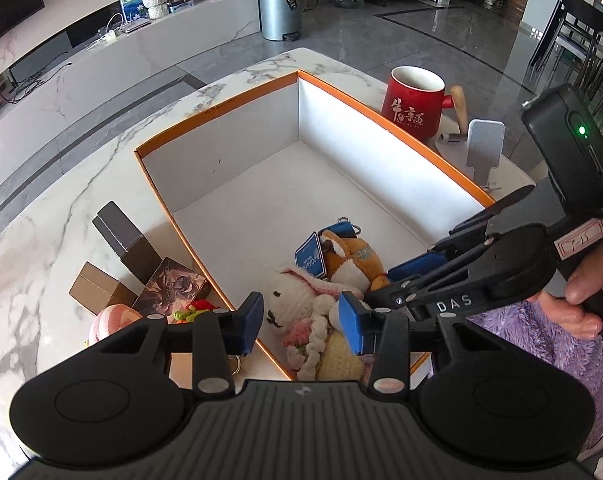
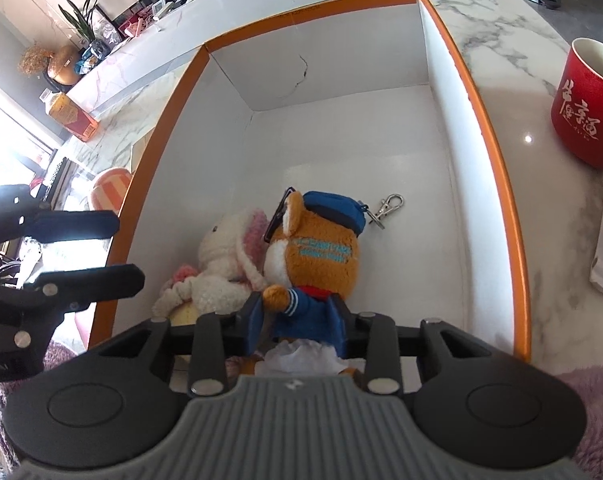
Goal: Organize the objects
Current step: 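Grasp the white plush with pink-striped body using the left tool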
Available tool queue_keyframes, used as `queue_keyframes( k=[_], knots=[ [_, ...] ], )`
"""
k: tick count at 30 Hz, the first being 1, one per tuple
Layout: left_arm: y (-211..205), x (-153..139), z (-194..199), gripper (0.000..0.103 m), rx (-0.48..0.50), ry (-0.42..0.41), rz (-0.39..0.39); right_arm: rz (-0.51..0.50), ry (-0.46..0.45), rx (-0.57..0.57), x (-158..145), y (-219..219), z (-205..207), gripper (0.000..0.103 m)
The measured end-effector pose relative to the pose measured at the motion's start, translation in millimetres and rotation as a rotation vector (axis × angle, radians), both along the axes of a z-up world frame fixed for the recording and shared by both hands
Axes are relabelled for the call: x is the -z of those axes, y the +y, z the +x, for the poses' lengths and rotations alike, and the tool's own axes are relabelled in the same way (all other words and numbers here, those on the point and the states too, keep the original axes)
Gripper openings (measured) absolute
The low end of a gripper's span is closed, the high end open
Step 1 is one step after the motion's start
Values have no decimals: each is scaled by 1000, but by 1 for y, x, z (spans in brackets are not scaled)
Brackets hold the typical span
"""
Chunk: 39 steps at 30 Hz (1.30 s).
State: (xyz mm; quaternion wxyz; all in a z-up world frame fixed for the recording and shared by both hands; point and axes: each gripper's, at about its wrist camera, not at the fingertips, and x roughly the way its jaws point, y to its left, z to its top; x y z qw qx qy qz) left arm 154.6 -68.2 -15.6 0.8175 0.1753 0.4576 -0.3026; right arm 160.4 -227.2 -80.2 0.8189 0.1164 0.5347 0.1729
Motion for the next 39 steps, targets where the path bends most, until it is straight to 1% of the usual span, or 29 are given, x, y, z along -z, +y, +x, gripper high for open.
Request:
queue_keyframes(
  k=[4, 6, 8, 11, 14, 19, 22, 24, 27, 30, 34, 35, 36, 39],
  knots=[
    [9, -6, -2, 50, -30, -18, -21, 9, 31, 0, 6, -1, 4, 34],
    [18, -12, -4, 50, -55, -30, -33, -6, 16, -8, 4, 1, 2, 34],
    [30, -20, -6, 50, -92, -48, -49, -37, -11, -17, -1, 5, -1, 37],
    [49, -29, -9, 50, -135, -70, -60, -70, -69, -18, -14, 10, -6, 39],
    [70, -35, -12, 50, -181, -87, -59, -87, -141, -39, -34, 18, -10, 39],
    [105, -36, -12, 52, -282, -95, -63, -75, -278, -128, -72, 41, -16, 39],
    [124, -32, -11, 54, -335, -94, -87, -63, -339, -194, -88, 62, -15, 39],
    [137, -28, -11, 54, -360, -86, -101, -60, -362, -251, -93, 80, -13, 39],
    [151, -20, -12, 54, -383, -68, -114, -70, -363, -333, -93, 108, -8, 39],
    [160, -11, -10, 54, -402, -51, -120, -108, -345, -371, -84, 135, 6, 39],
    [169, 0, -5, 54, -401, -28, -131, -112, -318, -361, -75, 159, 30, 40],
    [170, 3, -4, 54, -398, -24, -129, -111, -307, -360, -72, 166, 35, 42],
    [171, 6, -2, 54, -394, -19, -126, -115, -298, -361, -69, 172, 41, 47],
    [172, 14, 5, 54, -388, -1, -123, -133, -254, -358, -57, 187, 53, 48]
  ],
)
